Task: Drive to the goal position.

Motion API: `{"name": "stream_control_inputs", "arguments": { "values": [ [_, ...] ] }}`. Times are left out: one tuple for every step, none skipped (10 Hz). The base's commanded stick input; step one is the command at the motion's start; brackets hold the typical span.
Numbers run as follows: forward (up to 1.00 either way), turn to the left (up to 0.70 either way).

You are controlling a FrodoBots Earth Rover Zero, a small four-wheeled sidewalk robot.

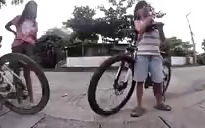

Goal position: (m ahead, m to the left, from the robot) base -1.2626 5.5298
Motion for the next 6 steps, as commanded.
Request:
{"name": "stream_control_inputs", "arguments": {
  "values": [
    [0.00,0.00],
    [0.00,0.00],
    [0.00,0.00],
    [0.00,0.00],
    [0.00,0.00],
    [0.00,0.00]
  ]
}}
